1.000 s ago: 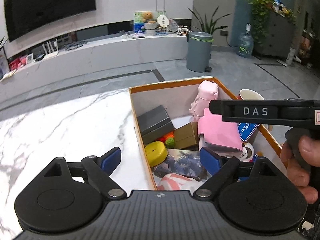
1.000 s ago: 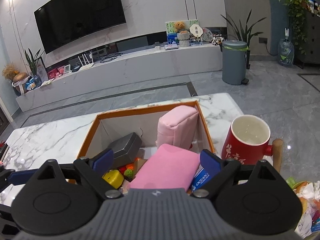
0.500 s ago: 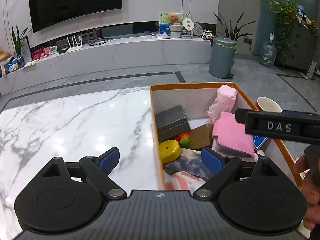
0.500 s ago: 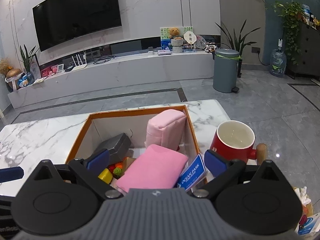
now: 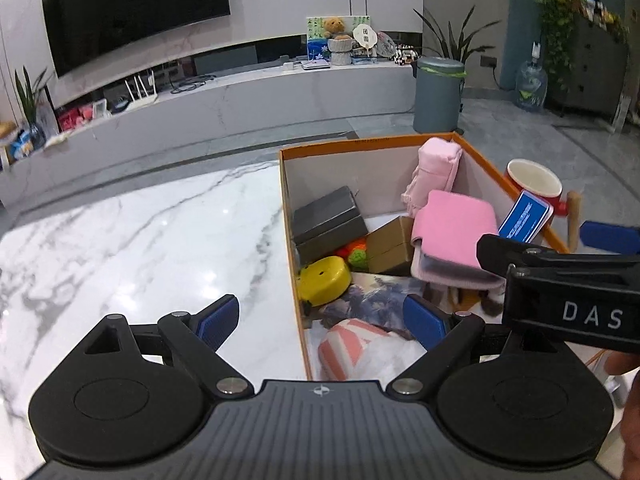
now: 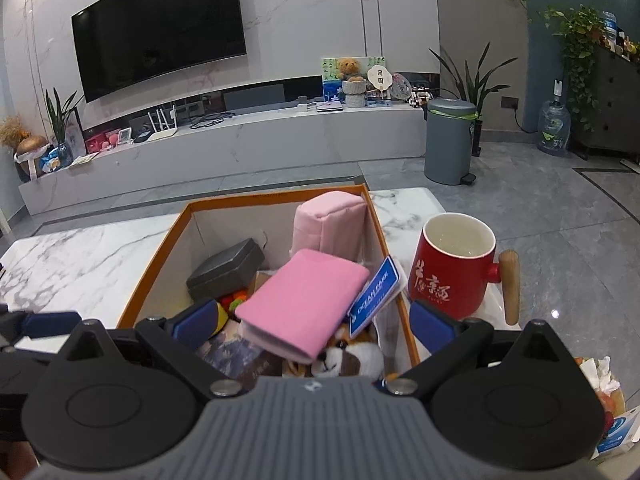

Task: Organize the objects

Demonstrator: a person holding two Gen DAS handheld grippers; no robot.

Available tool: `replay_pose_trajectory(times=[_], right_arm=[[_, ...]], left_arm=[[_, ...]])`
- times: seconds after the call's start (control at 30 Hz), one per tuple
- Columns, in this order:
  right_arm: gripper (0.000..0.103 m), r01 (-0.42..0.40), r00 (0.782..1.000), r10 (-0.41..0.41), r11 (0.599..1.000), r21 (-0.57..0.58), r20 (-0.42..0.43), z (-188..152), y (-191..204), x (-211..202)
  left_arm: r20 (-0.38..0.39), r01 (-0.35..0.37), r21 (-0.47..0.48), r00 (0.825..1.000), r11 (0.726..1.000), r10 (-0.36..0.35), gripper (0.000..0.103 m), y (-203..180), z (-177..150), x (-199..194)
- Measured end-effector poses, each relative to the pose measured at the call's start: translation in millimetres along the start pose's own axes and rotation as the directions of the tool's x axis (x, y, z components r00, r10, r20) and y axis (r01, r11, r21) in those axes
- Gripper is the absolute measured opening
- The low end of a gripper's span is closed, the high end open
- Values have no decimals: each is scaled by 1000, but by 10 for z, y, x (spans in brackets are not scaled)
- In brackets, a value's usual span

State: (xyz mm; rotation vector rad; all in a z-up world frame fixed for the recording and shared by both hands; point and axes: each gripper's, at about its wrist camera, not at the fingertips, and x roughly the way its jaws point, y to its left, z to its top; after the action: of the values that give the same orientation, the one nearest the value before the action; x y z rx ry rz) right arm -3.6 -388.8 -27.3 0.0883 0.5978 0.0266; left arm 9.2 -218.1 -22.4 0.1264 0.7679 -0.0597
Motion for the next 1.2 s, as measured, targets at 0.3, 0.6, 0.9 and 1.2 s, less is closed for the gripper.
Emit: replay_pose_trajectory(times=[0.3, 0.6, 0.9, 1.2], right_arm=[[101, 29, 999, -30, 999, -37, -24, -48, 52, 34], [101, 44, 998, -46, 997, -57, -47, -74, 55, 71], [101, 49, 997, -53, 996, -70, -58, -86, 69, 82], [101, 48, 997, -53, 996, -74, -61, -88, 76, 78]], left_arm=[[-42, 14, 12, 999, 1000, -13, 103, -20, -27, 35], [-58, 27, 3, 998, 1000, -27, 103, -38, -65, 64], [-59, 30, 3, 998, 1000, -30, 103, -70, -83, 61], [-59, 31, 3, 998, 1000, -31, 103, -64, -86, 60]])
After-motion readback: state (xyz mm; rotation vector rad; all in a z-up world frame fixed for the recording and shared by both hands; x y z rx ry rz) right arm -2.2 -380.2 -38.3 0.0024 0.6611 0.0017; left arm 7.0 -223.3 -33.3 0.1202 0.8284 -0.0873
